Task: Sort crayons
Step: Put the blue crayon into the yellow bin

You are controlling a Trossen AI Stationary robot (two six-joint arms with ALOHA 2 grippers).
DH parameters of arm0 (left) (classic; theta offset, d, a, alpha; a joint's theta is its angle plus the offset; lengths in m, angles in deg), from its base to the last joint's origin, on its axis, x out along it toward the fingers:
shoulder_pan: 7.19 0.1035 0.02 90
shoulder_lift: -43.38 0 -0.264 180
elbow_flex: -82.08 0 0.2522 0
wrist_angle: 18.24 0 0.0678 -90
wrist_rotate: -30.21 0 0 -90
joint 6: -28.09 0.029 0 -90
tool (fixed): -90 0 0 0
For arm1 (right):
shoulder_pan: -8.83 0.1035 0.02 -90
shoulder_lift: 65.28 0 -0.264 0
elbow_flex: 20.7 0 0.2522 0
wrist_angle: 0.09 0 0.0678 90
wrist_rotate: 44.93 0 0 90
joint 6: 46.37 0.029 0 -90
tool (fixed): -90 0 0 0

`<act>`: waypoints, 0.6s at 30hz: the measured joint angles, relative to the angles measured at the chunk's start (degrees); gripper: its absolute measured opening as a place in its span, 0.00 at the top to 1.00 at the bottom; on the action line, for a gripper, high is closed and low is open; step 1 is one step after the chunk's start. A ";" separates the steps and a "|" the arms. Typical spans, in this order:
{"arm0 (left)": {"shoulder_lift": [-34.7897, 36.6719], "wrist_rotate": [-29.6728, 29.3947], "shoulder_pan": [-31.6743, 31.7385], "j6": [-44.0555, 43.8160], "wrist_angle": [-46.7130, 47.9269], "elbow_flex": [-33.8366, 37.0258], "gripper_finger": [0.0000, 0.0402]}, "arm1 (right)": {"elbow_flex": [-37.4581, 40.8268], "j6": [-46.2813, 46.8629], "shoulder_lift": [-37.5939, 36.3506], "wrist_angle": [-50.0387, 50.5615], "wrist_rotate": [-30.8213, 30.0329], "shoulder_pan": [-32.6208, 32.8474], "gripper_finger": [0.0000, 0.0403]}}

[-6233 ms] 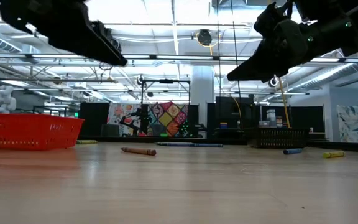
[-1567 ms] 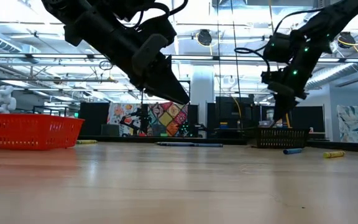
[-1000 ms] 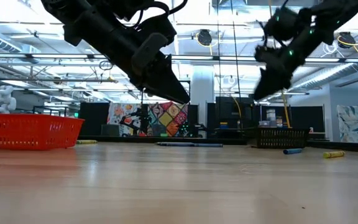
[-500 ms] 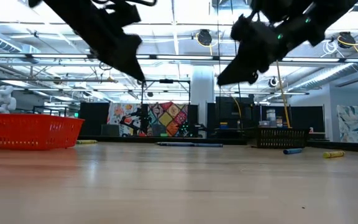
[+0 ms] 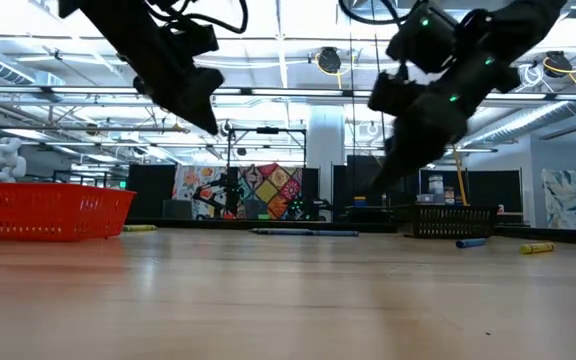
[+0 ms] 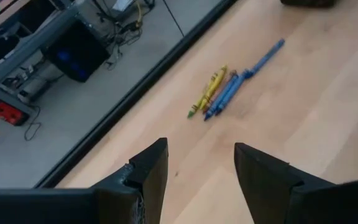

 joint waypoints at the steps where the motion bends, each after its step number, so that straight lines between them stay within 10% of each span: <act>1: -0.48 -0.08 0.36 -0.43 -0.80 -0.10 0.53 | -0.01 1.10 -1.61 3.28 -0.01 0.00 0.72; 18: -12.93 -1.80 6.71 4.86 -10.26 -0.07 0.53 | 0.17 60.58 -23.74 46.56 -13.09 5.71 0.72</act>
